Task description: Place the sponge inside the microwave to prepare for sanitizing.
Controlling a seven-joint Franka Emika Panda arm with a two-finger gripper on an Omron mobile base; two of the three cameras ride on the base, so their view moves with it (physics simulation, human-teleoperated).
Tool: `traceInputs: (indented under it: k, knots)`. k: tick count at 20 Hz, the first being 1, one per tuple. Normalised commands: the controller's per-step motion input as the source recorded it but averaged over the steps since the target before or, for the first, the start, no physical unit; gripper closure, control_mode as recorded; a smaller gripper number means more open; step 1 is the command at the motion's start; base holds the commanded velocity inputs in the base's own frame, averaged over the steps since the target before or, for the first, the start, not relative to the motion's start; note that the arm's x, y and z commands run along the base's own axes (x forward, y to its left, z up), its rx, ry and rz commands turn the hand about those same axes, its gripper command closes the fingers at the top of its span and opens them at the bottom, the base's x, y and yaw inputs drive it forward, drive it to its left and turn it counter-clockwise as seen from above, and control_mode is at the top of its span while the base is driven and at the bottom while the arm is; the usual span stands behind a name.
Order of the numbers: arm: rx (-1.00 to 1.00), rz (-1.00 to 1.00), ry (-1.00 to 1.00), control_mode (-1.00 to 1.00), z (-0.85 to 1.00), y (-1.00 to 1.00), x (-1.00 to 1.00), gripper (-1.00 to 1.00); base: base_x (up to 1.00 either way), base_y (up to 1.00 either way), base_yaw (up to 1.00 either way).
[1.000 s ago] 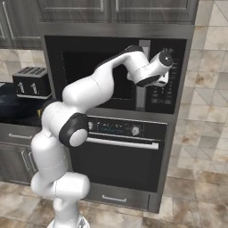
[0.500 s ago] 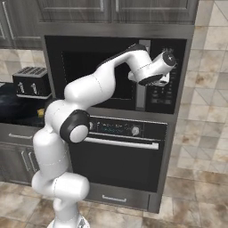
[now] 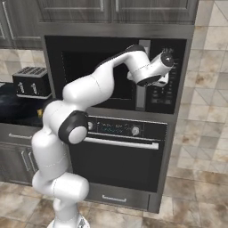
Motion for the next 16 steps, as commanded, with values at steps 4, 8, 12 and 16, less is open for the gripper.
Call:
traceInputs:
  k: [4,8,12,16]
  knots:
    - [0.00,-0.04,-0.06,-1.00,-0.15,0.32,0.19,1.00,0.00,0.00,0.00]
    - [0.00,-0.01,-0.07,-1.00,-0.11,0.30,0.08,1.00,0.00,0.00,0.00]
    - [0.03,0.00,-0.03,-1.00,-0.12,0.31,-0.20,1.00,0.00,0.00,0.00]
    - [0.04,0.01,0.00,-1.00,-0.05,0.26,-0.37,1.00,0.00,0.00,0.00]
